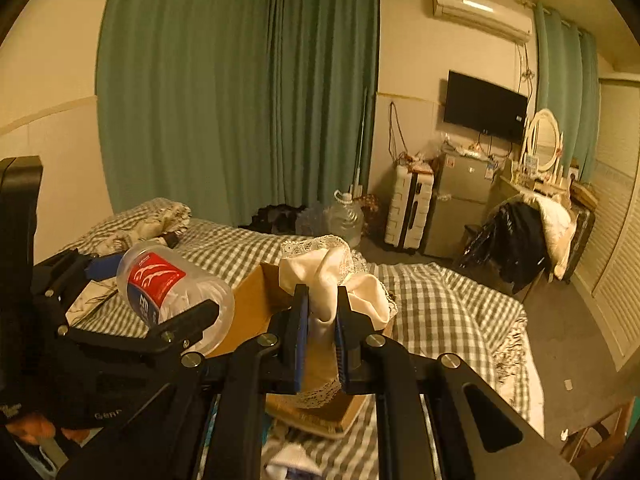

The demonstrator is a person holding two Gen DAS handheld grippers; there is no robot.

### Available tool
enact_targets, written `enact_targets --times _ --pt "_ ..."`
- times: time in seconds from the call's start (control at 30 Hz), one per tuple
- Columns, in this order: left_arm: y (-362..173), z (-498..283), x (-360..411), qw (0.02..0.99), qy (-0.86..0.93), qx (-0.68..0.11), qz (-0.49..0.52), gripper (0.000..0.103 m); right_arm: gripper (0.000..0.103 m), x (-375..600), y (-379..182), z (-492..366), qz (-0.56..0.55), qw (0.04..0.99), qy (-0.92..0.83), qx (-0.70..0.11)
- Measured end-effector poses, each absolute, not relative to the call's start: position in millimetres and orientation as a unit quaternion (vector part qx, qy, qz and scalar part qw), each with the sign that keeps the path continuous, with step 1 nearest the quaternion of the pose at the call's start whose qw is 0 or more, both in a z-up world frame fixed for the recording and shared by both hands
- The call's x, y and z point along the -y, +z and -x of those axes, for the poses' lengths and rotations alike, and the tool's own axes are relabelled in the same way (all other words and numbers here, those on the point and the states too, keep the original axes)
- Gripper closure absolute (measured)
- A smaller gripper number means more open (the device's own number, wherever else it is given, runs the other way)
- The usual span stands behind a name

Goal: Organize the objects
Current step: 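Carry the floss jar and lace cloth over the box and release both, then grasp the blue tissue pack with the left gripper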

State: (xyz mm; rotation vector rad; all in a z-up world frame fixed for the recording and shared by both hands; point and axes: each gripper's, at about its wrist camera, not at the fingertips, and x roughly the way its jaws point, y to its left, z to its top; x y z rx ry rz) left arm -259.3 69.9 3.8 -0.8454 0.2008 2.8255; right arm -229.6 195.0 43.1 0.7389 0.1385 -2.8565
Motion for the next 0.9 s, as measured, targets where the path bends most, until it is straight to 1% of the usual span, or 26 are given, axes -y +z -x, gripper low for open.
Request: enact_targets --times 0.23,0.4,0.43,0.47,0.5,0.53,0.57,0.73,0.9 --pt "-42.2 302.3 -76.1 0.089 0.941 -0.077 0.317 0.013 0.092 -199.1 -0.6 289.6 -0.287 0.093 -0.953 -0.035" --pt "-58.8 309.9 -79.5 0.099 0.935 -0.081 0.330 0.012 0.091 -203.0 -25.0 296.3 -0.299 0.095 -0.949 -0.021" --pt "-60.1 309.7 -81.1 0.099 0.934 -0.084 0.332 0.012 0.090 -205.3 -26.8 296.1 -0.299 0.094 -0.949 -0.016" --pt "-61.3 308.5 -82.8 0.096 0.933 -0.090 0.336 0.010 0.080 -208.1 -27.1 295.5 -0.298 0.093 -0.950 -0.013" --pt "-61.6 307.9 -83.9 0.091 0.933 -0.095 0.335 0.006 0.058 -209.0 -26.1 293.3 -0.296 0.089 -0.951 -0.012" --pt "-59.7 304.7 -84.5 0.084 0.935 -0.101 0.328 0.000 0.048 -211.0 -22.9 290.2 -0.291 0.081 -0.953 -0.012" --pt "-56.4 302.0 -84.3 0.080 0.938 -0.103 0.321 0.000 0.039 -214.6 -18.0 289.4 -0.284 0.075 -0.956 -0.011" --pt "-23.7 279.1 -75.0 0.082 0.945 -0.080 0.306 0.000 0.038 -220.2 9.6 266.4 -0.262 0.056 -0.963 -0.026" --pt "19.7 244.3 -63.4 0.077 0.955 -0.063 0.279 0.000 0.030 -221.1 48.6 227.2 -0.240 0.045 -0.969 -0.036"
